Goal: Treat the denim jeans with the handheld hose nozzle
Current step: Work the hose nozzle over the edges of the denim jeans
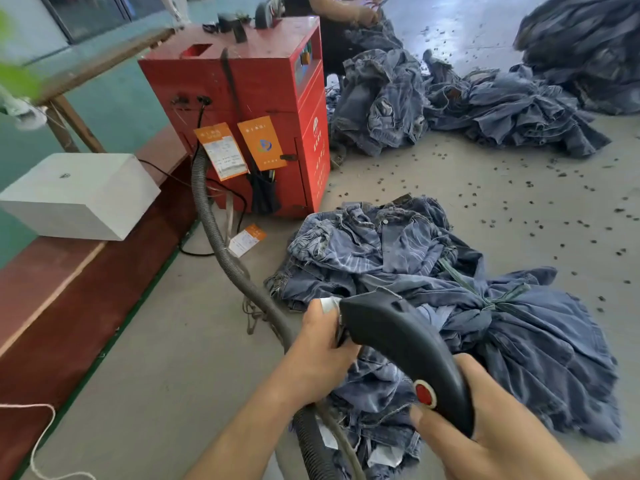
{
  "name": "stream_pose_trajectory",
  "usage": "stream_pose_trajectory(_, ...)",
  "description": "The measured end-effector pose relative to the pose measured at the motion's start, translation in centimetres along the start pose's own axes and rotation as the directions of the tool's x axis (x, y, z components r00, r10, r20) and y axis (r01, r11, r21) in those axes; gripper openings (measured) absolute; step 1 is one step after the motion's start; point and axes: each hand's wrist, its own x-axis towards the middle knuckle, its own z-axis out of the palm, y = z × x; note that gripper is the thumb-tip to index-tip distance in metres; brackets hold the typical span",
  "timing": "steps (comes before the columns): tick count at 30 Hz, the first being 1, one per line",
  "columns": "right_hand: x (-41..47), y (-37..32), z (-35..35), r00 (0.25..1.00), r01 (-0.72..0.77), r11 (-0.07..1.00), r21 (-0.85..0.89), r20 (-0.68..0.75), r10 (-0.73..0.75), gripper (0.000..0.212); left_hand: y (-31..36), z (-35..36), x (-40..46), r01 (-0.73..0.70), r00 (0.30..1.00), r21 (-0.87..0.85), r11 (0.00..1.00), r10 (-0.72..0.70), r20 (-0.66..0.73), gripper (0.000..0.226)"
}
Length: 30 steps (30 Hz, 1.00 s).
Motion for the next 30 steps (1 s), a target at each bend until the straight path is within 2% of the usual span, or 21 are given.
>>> stream_pose_trajectory(1,0.1,-0.2,0.3,1.000,0.011,1.000,-0.005,0.011,-0.011,0.028,0.0,0.1,-0.1,-0.016,1.000,-0.032,0.999,0.016,0.023,0.033)
stream_pose_trajectory(3,0.8,-0.5,0.3,1.000,0.024,0.999,0.031,0.009,-0.024,0.024,-0.2,0.3,-0.3,-0.068,0.997,0.055,0.996,0.066,0.045,0.037)
stream_pose_trajectory(5,1.7,-0.8,-0.4,0.999,0.023,0.996,0.084,-0.029,-0.021,0.020,-0.7,0.5,-0.6,-0.132,0.990,0.156,0.979,0.121,0.076,0.025)
stream_pose_trajectory(9,1.0,-0.2,-2.3,0.994,-0.002,0.986,0.166,-0.106,0.020,0.019,-0.7,-0.2,-0.6,-0.075,0.997,0.060,0.995,0.075,0.013,0.011)
stream_pose_trajectory(11,0.2,0.0,-1.7,0.998,-0.038,0.995,0.090,-0.046,0.042,0.022,-0.3,-0.3,-0.3,-0.090,0.996,0.051,0.995,0.089,0.005,0.015)
stream_pose_trajectory(14,0.7,0.0,-0.2,0.994,-0.068,0.993,0.101,0.096,0.058,0.022,0.0,-0.2,-0.8,-0.142,0.989,-0.019,0.990,0.143,0.030,0.034)
stream_pose_trajectory(15,1.2,0.3,-0.3,0.995,-0.072,0.987,0.145,0.078,0.061,0.020,-0.1,0.1,-1.0,-0.134,0.990,0.029,0.991,0.132,0.041,0.029)
stream_pose_trajectory(17,2.2,0.8,-1.3,0.993,-0.107,0.962,0.251,-0.014,0.114,0.019,-0.8,0.4,-1.6,-0.055,0.998,0.304,0.951,0.064,-0.020,0.009)
stream_pose_trajectory(18,2.4,1.1,-2.0,0.986,-0.129,0.944,0.304,-0.061,0.155,0.021,-1.0,0.6,-1.9,0.014,0.996,0.447,0.894,0.028,-0.086,0.002)
stream_pose_trajectory(19,2.4,1.7,-2.7,0.980,-0.133,0.938,0.320,-0.098,0.172,0.023,-1.1,0.9,-2.3,0.086,0.989,0.562,0.823,-0.002,-0.149,0.006)
stream_pose_trajectory(22,1.7,3.3,-3.7,0.966,-0.129,0.982,0.141,-0.205,0.156,0.024,-1.7,0.7,-3.7,0.188,0.968,0.719,0.669,-0.002,-0.251,0.013)
stream_pose_trajectory(24,1.5,3.7,-3.7,0.973,-0.137,0.984,0.109,-0.173,0.155,0.023,-2.2,-0.2,-3.6,0.222,0.959,0.773,0.594,0.008,-0.282,0.011)
stream_pose_trajectory(25,1.4,3.9,-3.4,0.979,-0.150,0.983,0.109,-0.124,0.163,0.022,-2.2,-0.7,-3.3,0.238,0.962,0.765,0.598,-0.039,-0.270,0.013)
stream_pose_trajectory(26,1.4,3.9,-3.1,0.983,-0.160,0.982,0.101,-0.077,0.168,0.022,-2.1,-1.0,-2.8,0.277,0.956,0.664,0.695,-0.131,-0.262,0.017)
stream_pose_trajectory(27,1.3,4.1,-2.8,0.984,-0.167,0.982,0.089,-0.040,0.171,0.022,-1.7,-1.1,-2.4,0.343,0.937,0.439,0.830,-0.269,-0.223,0.018)
stream_pose_trajectory(28,1.3,4.0,-2.5,0.986,-0.167,0.982,0.086,-0.014,0.169,0.023,-1.0,-1.2,-2.1,0.393,0.914,0.068,0.917,-0.381,-0.143,0.015)
stream_pose_trajectory(29,1.3,4.0,-2.1,0.985,-0.173,0.979,0.105,0.010,0.172,0.023,-0.6,-1.3,-1.9,0.400,0.902,-0.343,0.850,-0.432,-0.019,0.016)
stream_pose_trajectory(30,1.2,3.7,-1.8,0.983,-0.186,0.974,0.130,0.032,0.183,0.024,-0.5,-1.2,-1.9,0.389,0.901,-0.668,0.635,-0.414,0.132,0.020)
